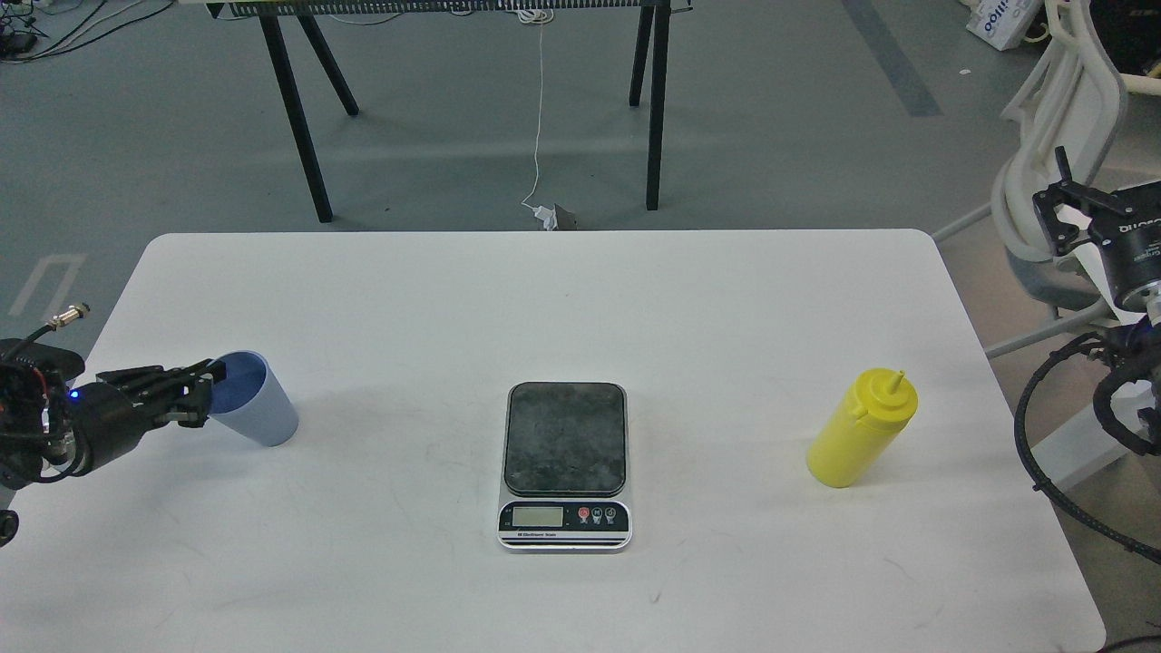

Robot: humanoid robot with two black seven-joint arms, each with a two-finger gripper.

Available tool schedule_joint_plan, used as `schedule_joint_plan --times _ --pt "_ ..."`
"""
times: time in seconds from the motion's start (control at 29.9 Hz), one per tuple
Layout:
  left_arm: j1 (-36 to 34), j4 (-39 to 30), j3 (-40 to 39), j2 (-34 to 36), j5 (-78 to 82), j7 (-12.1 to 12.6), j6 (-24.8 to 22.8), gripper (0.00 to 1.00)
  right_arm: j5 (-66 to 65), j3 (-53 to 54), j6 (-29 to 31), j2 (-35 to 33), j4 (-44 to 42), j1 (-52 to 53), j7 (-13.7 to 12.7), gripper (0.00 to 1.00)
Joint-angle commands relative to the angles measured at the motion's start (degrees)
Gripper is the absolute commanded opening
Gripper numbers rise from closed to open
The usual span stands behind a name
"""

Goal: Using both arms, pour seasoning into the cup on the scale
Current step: 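Lift the blue cup with the left gripper and lower it onto the scale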

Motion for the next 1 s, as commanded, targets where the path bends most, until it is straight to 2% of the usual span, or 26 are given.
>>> schedule_joint_plan --times 0.0,0.1,0.2,0.3,0.4,0.5,0.63,0.77,0.97 --pt "-0.8 -0.8 -0.3 0.2 -0.3 0.0 0.0 0.04 0.0 0.0 0.0 0.0 0.1 -0.1 0.2 1.00" --pt "-5.0 -5.0 -0.2 1.5 -0.2 0.0 -0.4 0.04 0.0 0.1 0.0 0.0 0.1 -0.6 0.2 1.00" --pt "-9.3 -12.4 -0.1 6.1 0.6 0.0 -1.5 0.04 0.0 0.1 0.0 -0.3 0.1 -1.1 0.3 1.00" --pt "-16.7 -19.6 -0.2 6.8 6.0 0.0 -9.1 0.04 0.0 0.7 0.0 -1.1 0.1 -1.6 0.3 1.00" --pt "-23.2 -24.4 -0.3 4.2 11.9 0.3 -15.8 0.04 0.0 0.9 0.0 -1.3 0.1 -2.1 0.3 1.00" --pt "-27.0 -25.6 -0.2 -1.4 16.3 2.9 -19.5 0.04 0.1 0.9 0.0 -2.7 0.1 -2.3 0.3 1.00" --pt "-28.3 -26.9 -0.2 -8.9 22.4 3.6 -24.3 0.03 0.1 1.5 0.0 -4.0 0.1 -2.7 0.3 1.00" --pt "-27.6 -28.0 0.2 -13.7 26.0 7.0 -27.2 0.04 0.1 2.4 0.0 -4.7 0.1 -4.0 0.3 1.00" --pt "-26.1 -28.7 4.1 -15.5 25.8 7.2 -29.0 0.05 0.1 2.6 0.0 -5.9 0.1 -5.4 0.3 1.00"
